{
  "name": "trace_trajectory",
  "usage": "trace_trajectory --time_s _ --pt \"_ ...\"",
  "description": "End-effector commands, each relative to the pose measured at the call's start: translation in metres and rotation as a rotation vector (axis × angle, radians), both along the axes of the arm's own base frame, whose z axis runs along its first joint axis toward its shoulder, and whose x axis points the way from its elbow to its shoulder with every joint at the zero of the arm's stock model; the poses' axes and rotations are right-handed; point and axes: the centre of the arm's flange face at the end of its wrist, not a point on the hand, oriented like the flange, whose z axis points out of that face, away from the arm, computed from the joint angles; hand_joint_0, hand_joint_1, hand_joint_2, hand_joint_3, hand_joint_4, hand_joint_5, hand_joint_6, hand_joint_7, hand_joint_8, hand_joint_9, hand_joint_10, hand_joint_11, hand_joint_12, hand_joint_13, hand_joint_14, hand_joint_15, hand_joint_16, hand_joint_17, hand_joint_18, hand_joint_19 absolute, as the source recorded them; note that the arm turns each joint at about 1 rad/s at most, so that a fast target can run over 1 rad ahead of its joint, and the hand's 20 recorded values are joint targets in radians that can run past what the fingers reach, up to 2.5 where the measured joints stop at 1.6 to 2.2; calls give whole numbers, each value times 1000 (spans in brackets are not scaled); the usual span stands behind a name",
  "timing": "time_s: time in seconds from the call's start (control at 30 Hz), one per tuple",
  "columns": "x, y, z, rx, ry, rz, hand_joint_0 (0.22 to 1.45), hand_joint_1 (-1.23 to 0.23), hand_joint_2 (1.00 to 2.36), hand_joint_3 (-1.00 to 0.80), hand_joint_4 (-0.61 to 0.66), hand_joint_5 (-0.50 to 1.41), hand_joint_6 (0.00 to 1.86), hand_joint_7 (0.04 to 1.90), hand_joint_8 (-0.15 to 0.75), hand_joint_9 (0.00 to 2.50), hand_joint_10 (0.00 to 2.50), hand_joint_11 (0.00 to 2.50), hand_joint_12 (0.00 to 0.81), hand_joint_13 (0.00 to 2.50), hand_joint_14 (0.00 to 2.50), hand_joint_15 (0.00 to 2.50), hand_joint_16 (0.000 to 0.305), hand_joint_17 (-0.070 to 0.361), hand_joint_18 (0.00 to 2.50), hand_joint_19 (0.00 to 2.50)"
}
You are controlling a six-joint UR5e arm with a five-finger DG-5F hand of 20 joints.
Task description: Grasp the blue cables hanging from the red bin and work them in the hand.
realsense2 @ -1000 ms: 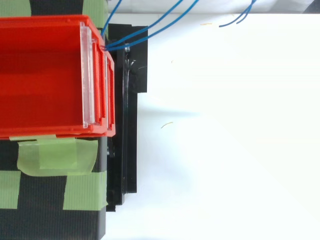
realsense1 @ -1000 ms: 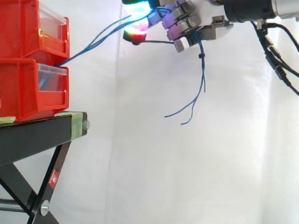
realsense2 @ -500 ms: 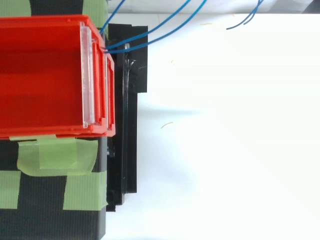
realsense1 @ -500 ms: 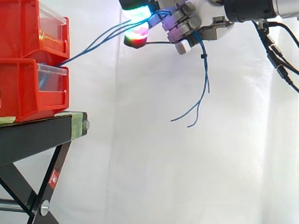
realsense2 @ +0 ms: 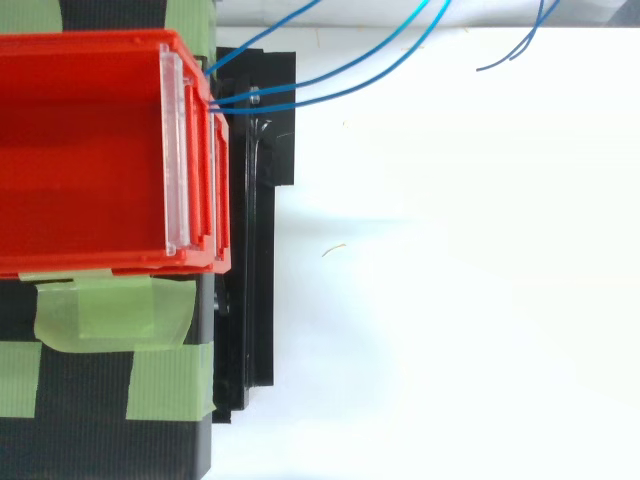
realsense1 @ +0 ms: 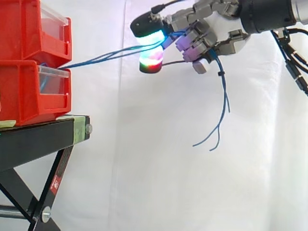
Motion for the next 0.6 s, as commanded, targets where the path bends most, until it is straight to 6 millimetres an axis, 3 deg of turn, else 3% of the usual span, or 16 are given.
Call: trace_trajectory --time_s 0.0,0.57 --pt "-6 0 -5 -3 63 2 887 -631 1522 228 301 498 185 1344 430 1603 2500 2500 727 1909 2500 1975 224 168 2202 725" --pt "-8 0 -6 -7 79 1 896 -634 1493 246 300 493 194 1345 430 1603 2500 2500 727 1909 2500 1975 224 168 2202 725"
